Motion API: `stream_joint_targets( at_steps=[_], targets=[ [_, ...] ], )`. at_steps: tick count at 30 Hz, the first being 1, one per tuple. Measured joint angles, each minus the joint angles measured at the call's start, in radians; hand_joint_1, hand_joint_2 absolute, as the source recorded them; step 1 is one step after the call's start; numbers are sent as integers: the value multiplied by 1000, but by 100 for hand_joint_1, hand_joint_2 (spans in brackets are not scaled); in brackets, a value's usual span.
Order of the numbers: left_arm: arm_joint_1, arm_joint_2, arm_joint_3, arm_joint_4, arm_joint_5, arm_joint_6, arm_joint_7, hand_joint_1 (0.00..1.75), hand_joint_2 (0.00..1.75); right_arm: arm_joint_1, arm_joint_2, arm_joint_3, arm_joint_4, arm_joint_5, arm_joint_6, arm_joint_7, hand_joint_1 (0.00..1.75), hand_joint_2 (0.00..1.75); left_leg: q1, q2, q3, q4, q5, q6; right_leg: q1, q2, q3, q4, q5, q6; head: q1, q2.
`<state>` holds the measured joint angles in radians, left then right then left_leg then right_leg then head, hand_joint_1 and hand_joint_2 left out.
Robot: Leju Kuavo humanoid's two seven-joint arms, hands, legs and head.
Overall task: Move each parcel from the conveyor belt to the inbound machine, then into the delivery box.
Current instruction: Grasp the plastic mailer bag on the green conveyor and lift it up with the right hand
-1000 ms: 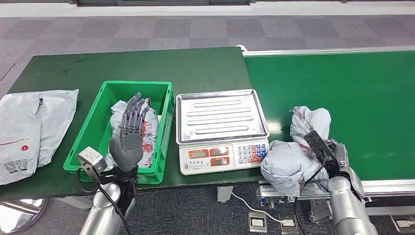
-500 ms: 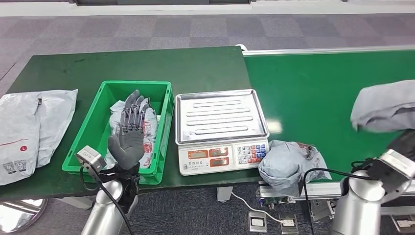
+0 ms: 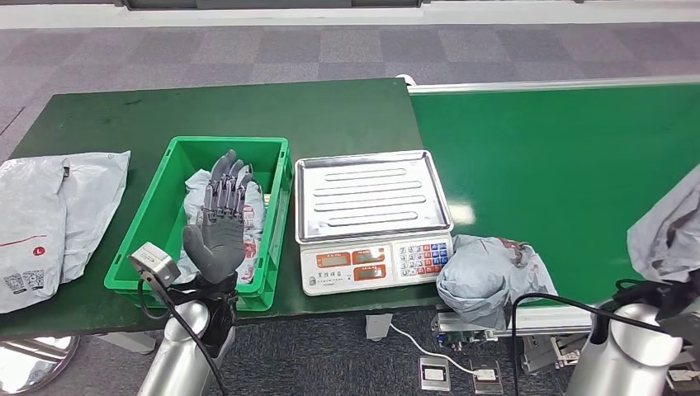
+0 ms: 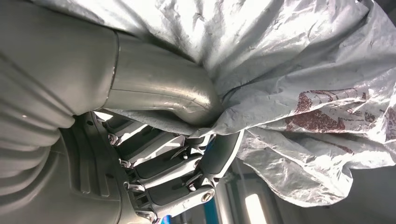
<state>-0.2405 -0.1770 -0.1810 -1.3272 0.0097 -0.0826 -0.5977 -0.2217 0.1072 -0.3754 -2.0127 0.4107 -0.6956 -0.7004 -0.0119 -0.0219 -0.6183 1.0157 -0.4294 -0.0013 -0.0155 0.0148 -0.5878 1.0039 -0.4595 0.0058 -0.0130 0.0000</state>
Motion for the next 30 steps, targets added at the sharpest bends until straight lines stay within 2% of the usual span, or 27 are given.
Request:
stream_joint_targets(
  at_steps=[7, 30],
  targets=[
    [0, 2, 0, 0, 9, 4, 0, 0, 0, -30, 0, 16, 2, 49, 2, 0, 175, 175, 0, 0, 0, 0, 0, 0, 0, 0, 0, 0, 0, 0, 0, 0],
    [0, 4, 0, 0, 10, 14, 0, 0, 0, -44, 0, 27, 7, 50, 2, 0, 175, 175, 0, 0, 0, 0, 0, 0, 0, 0, 0, 0, 0, 0, 0, 0]
  ],
)
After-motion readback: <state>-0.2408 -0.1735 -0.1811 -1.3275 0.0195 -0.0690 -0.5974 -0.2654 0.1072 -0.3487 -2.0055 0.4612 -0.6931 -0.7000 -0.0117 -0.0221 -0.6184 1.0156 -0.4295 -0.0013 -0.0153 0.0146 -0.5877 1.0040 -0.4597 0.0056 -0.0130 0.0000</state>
